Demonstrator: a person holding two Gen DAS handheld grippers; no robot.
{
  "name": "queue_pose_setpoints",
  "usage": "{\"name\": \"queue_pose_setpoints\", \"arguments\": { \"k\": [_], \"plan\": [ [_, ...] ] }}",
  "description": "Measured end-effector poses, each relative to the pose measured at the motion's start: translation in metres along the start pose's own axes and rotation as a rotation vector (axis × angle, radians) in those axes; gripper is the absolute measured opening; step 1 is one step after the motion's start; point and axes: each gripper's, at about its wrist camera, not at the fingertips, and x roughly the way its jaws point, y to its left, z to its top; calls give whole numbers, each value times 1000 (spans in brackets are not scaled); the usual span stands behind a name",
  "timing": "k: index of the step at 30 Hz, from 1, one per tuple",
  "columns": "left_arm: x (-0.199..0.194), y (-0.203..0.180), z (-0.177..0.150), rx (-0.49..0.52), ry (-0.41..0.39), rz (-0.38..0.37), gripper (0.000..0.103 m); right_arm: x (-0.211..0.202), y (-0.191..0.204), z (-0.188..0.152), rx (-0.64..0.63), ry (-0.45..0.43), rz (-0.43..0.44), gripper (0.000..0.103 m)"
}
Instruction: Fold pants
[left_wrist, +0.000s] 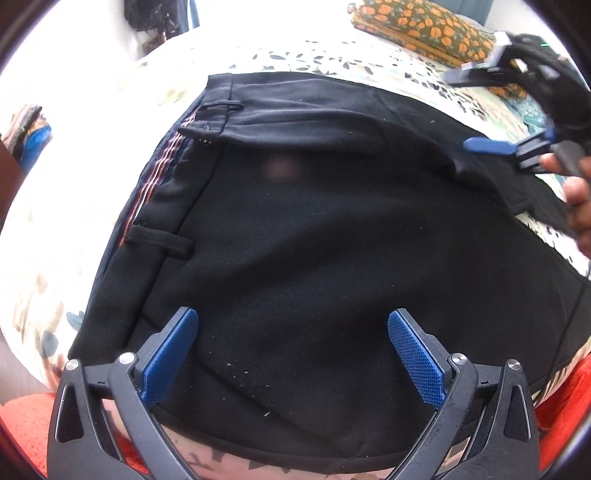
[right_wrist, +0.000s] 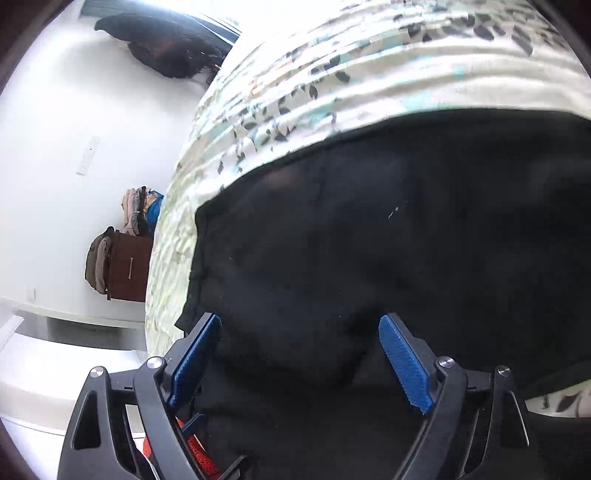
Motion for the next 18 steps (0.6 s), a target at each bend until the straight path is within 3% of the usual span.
{"name": "queue_pose_setpoints", "arguments": {
  "k": [3, 7, 9, 14, 18],
  "plan": [
    [-5, 0, 0, -8, -18, -24, 102, -48, 7, -14, -131, -57, -55, 95],
    [-3, -5, 0, 1, -16, -7, 102, -108, -15, -60, -259, -130, -224, 96],
    [-1, -11, 0, 17, -14, 9, 102, -141, -35, -93, -269, -173, -292, 96],
    [7, -21, -4, 74, -5, 79, 102, -222, -102, -176, -175, -317, -369, 98],
    [12, -21, -3, 67, -3, 89, 103, -246, -128, -201, -212, -332, -452, 99]
  ]
}}
